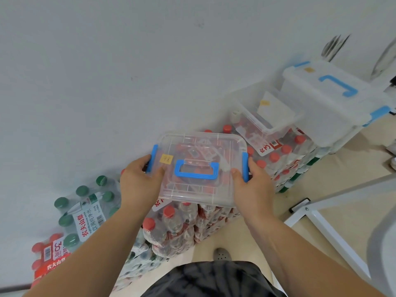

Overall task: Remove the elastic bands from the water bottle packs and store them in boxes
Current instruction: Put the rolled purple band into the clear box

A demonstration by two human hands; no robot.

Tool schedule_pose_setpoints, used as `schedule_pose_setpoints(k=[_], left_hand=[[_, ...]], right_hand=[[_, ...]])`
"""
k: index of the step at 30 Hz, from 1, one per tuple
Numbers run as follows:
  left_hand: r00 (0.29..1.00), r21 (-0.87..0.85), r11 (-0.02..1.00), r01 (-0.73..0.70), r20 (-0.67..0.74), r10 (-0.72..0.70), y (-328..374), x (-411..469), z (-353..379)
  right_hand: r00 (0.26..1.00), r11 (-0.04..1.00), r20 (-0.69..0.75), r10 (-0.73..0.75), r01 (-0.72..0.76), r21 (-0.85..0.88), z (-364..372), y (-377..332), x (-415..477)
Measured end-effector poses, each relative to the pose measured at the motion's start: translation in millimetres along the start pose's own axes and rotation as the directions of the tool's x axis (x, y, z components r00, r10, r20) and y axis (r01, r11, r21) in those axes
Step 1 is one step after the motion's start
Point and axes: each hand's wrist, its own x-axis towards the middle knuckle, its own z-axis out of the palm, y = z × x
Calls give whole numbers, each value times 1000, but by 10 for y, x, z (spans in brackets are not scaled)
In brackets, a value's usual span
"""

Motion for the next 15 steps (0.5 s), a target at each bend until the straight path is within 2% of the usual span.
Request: schedule_pose_setpoints(k=[6, 10, 12, 15], left_hand=[[986, -9, 1000, 24, 165, -22, 134, 348, 99], [955, -81, 996, -33, 293, 55, 335, 591, 245], [945, -77, 995, -61, 317, 83, 394, 697, 313], [957, -41, 997, -67, 278, 76, 427, 848, 397]], right_hand=[[993, 982, -84, 79, -64, 176, -5, -112, 96], [982, 949, -66, 178, -154, 277, -72, -113, 223], [979, 947, -71, 189, -163, 277, -90, -89, 249], [974, 934, -72, 214, -182, 307, -101, -41, 263]])
